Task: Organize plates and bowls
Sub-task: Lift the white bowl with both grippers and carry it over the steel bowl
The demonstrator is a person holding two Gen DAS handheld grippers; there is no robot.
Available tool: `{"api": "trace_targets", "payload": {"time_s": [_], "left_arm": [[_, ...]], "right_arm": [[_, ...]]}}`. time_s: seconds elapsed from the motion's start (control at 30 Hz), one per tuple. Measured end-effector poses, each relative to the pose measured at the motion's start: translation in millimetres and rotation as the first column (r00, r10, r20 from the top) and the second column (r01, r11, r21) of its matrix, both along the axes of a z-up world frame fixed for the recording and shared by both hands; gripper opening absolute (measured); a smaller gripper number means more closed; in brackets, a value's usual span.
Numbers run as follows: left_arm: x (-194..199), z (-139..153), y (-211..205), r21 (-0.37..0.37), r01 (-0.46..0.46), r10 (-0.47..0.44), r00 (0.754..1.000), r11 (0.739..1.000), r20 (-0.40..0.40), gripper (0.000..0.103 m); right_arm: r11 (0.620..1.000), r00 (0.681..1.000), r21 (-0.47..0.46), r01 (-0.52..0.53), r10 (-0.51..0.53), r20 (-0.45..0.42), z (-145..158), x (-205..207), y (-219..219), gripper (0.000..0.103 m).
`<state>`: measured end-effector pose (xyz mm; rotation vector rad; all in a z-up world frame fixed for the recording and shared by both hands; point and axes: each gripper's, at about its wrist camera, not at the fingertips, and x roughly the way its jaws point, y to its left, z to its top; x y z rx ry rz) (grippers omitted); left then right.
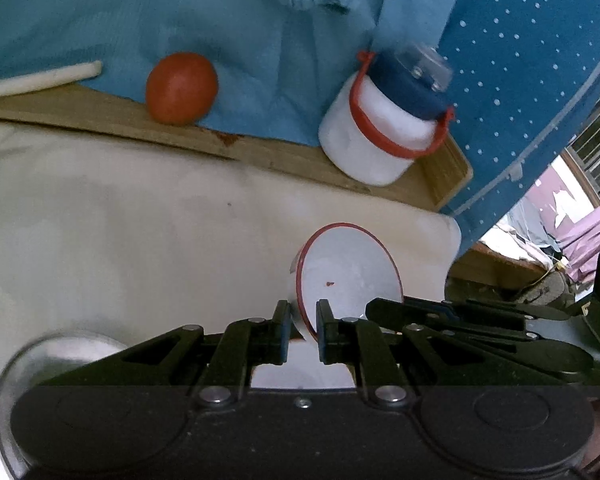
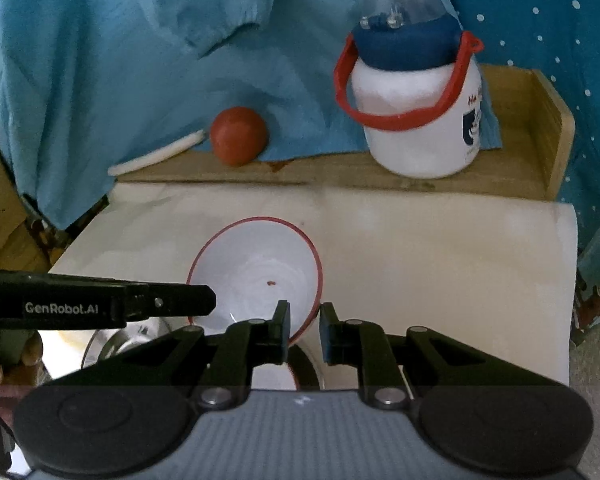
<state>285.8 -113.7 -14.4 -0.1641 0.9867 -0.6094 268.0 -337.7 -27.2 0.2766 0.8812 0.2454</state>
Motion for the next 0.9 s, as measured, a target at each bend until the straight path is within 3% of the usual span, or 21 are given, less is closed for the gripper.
{"api": "trace_targets", "payload": {"time_s": [0.3, 0.9], "left_arm": [[-25, -8, 4, 0.03, -0.017, 0.018, 0.999, 0.999, -0.038, 0.014], [-41, -20, 12, 0.065, -0.065, 0.072, 0.991, 0.996, -0.116, 0.014]], "right_arm": [[0.998, 0.997, -0.005, -0.063, 0.063, -0.054, -7, -16, 2, 0.017], [0.981, 0.975, -0.06, -0.185, 0.175, -0.137, -14, -22, 21, 0.017]]}}
